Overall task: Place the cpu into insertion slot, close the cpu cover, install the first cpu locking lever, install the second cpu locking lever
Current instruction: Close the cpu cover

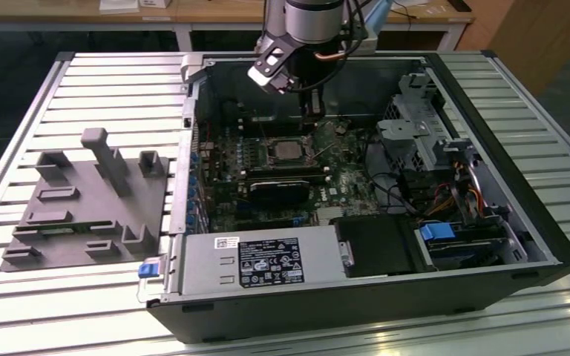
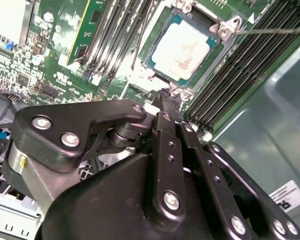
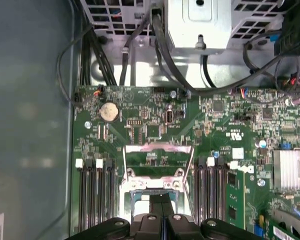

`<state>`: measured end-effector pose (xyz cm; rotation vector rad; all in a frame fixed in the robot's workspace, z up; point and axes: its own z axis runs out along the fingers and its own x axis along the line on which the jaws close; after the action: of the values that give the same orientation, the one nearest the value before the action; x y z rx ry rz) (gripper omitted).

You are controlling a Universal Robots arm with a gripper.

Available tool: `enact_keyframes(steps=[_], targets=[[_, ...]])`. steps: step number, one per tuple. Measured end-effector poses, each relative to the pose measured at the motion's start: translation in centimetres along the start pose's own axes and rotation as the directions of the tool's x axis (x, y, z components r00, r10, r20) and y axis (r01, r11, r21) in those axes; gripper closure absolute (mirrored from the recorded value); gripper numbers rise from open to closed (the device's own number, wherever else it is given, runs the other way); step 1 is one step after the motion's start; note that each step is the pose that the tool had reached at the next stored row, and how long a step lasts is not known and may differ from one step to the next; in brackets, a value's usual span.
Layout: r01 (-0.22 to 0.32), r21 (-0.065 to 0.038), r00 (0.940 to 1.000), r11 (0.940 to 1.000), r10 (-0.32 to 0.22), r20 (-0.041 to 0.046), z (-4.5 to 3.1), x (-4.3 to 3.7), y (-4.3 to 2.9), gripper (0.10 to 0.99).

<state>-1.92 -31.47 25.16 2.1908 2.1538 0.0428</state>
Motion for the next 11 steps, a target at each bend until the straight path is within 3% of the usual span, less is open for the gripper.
enact_keyframes(steps=[8, 11], targets=[[0.000, 0.000, 1.0000, 1.0000, 0.000, 0.0000, 0.12, 0.03, 1.79, 0.984], [0.000, 0.000, 1.0000, 1.0000, 0.000, -0.0001, 0.15, 0.04, 2.16, 0.984]])
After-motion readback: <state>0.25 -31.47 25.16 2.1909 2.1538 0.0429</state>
